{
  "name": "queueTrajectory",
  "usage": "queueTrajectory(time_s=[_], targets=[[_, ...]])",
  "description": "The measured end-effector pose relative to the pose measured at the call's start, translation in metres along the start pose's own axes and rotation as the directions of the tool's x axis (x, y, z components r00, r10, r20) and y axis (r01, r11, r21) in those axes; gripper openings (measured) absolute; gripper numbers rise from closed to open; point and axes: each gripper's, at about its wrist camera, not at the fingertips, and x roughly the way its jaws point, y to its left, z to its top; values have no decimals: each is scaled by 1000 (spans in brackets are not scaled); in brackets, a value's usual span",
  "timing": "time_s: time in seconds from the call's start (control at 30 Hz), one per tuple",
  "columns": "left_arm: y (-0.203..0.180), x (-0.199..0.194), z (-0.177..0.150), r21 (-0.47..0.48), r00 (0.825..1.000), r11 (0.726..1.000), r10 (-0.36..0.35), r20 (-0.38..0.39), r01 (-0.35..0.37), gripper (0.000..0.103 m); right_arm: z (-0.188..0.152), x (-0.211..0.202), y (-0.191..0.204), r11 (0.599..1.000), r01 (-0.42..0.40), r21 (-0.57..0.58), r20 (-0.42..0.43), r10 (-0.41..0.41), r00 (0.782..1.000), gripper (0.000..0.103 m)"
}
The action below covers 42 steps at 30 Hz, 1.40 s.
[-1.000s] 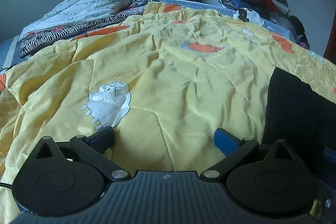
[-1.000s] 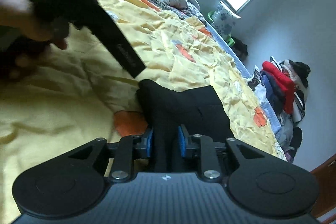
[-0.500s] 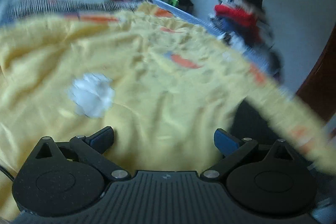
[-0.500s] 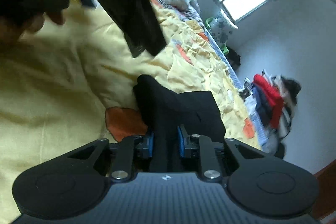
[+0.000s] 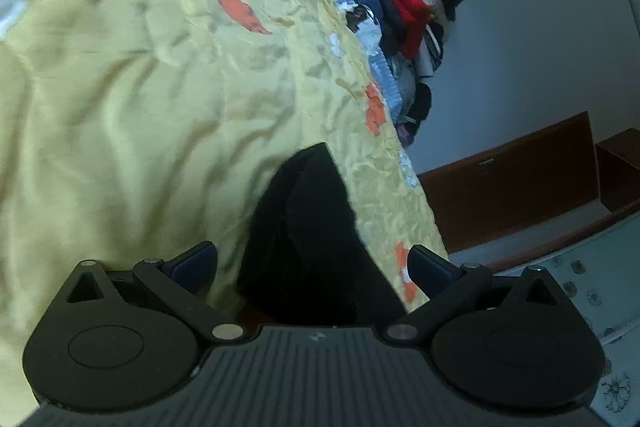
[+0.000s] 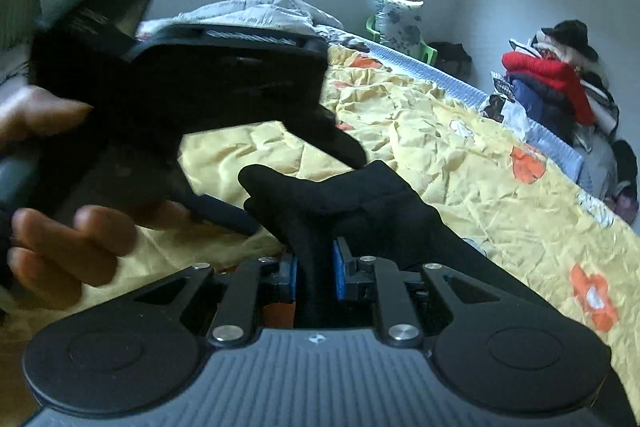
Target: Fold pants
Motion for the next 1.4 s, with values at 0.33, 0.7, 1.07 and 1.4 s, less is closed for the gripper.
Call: queueTrajectory(time_s=[0.33,0.7,1.07,1.4], targets=[[9,27,-4,-14,998,1000,-8,-61,7,24,-4,-24,-16,992,-103,71,-17,105,994,21],[-55,6,-46,367,983,917,110,144,-157,19,-21,-25,-87,933,51,356,-49,-36,998,42],[-142,1,-113,581,987,804,39,154,-122,19,-60,-59,-125,725,-161,670,154,77,985,42],[-237,43,-227,767,995,635,-90,-42,90,23,-143,-191,-185,568,-122,814,243,-142,959,42]])
